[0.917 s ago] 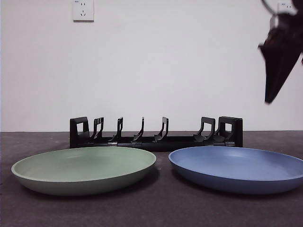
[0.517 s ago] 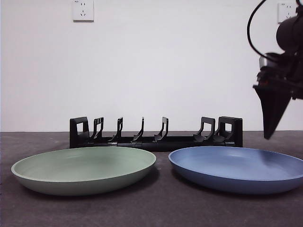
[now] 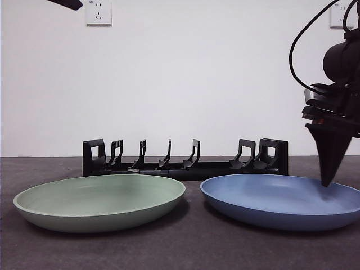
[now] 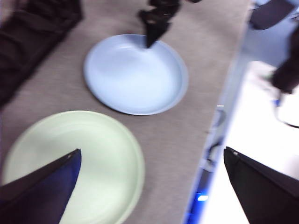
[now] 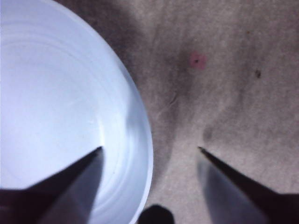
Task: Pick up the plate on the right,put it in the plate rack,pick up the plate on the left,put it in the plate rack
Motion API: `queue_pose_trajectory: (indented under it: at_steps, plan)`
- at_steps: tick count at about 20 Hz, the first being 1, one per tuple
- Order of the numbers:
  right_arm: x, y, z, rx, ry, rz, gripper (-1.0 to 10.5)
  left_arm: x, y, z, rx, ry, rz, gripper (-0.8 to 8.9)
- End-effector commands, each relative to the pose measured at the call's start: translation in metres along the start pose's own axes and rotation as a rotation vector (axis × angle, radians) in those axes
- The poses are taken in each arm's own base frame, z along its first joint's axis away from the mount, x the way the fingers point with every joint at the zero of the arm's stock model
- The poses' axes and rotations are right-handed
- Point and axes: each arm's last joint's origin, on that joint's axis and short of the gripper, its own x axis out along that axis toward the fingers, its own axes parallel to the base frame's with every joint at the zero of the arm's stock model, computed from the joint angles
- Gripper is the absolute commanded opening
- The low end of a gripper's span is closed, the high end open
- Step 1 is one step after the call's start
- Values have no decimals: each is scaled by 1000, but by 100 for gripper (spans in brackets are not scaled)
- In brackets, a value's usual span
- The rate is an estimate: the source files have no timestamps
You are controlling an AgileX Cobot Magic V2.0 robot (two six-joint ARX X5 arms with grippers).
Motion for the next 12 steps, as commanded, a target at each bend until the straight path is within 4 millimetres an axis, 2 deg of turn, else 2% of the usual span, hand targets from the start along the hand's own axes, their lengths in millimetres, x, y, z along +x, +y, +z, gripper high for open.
queue_pose_trajectory:
  at_steps: [1,10,12]
  plan:
    - [4,-1,1,8,10,0,153,2,2,3,47,-8,69,625]
    - [13,-3,2,16,38,0,140,9,5,12,126,-33,186,625]
    - [13,-3,2,15,37,0,-4,11,6,13,138,-34,185,625]
